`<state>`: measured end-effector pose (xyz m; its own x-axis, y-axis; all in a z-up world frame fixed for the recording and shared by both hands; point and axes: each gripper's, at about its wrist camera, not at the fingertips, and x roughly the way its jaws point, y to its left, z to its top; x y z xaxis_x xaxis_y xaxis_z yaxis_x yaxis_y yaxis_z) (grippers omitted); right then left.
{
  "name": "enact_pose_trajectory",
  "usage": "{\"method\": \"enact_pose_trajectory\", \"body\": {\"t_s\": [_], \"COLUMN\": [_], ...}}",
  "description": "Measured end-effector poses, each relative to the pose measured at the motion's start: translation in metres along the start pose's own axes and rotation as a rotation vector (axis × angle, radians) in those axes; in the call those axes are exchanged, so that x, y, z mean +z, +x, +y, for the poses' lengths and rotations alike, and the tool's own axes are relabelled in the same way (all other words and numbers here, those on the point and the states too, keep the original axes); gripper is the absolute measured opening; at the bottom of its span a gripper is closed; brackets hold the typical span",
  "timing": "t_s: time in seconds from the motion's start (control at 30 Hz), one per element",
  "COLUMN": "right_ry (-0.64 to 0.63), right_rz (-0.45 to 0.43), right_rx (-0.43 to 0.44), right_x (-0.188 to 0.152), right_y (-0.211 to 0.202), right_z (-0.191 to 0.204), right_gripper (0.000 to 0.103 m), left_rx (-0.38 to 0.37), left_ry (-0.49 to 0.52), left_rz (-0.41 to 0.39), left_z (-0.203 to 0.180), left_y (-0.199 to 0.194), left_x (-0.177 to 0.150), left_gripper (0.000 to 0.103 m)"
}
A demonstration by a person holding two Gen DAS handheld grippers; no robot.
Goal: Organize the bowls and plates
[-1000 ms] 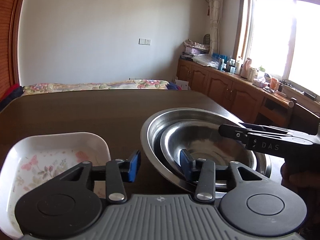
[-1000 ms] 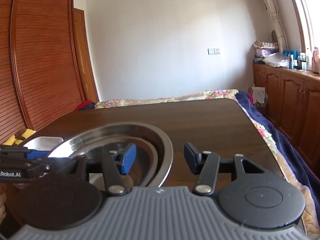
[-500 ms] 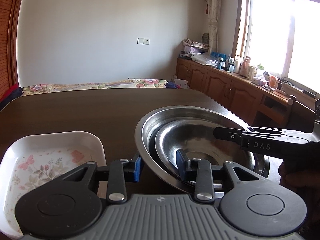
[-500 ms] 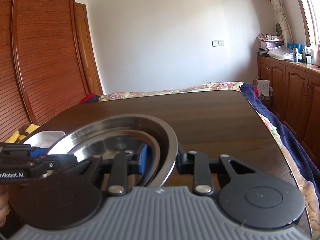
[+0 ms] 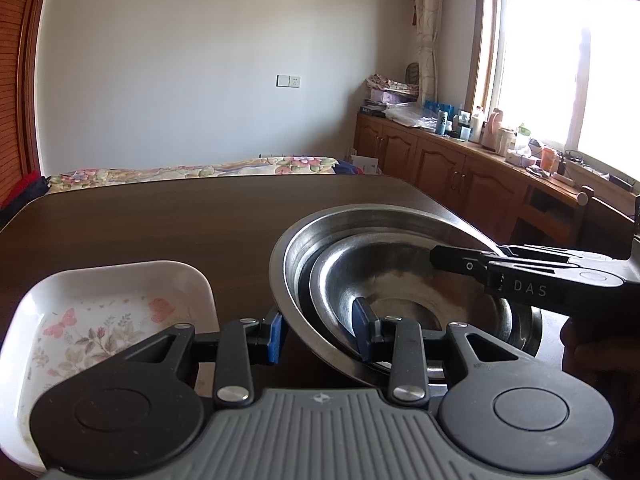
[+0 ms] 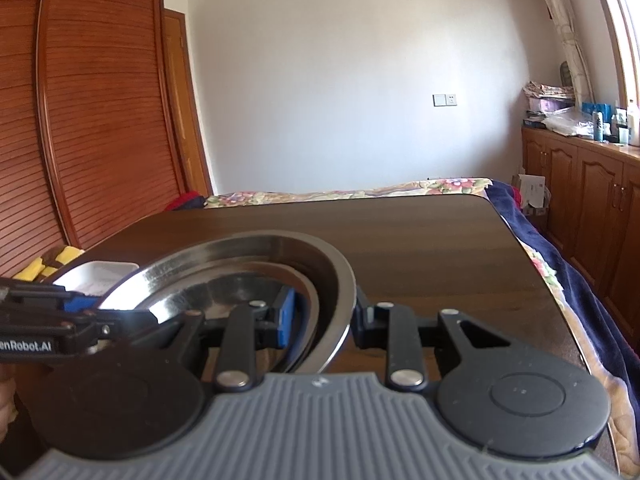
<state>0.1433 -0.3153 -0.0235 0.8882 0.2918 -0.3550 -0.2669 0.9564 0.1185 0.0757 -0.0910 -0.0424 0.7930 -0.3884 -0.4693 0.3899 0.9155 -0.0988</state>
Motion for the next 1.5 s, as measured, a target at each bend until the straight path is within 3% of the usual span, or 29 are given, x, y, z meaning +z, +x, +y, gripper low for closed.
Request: {"method": "enact_pose_trajectory", "body": {"t_s": [0.83, 1.5], "right_ry": [-0.008, -0.047], "right_rz": [-0.059, -0.053], "right_rx": [0.043, 0.13], "right_x": [0.031, 0.044], "right_y": [-0.012, 0.008], "right_z": [0.027, 0.074], "right_gripper": [0.031, 0.031], "left_rx": [0.01, 0.075], "left_ry": [0.02, -0.023], "left_rz": [-0.083, -0.086], "left_z": [0.017, 0.069], "left_y": [-0.05, -0.074], "left_x": [0.031, 0.033], "left_gripper": [0.035, 0.036]}}
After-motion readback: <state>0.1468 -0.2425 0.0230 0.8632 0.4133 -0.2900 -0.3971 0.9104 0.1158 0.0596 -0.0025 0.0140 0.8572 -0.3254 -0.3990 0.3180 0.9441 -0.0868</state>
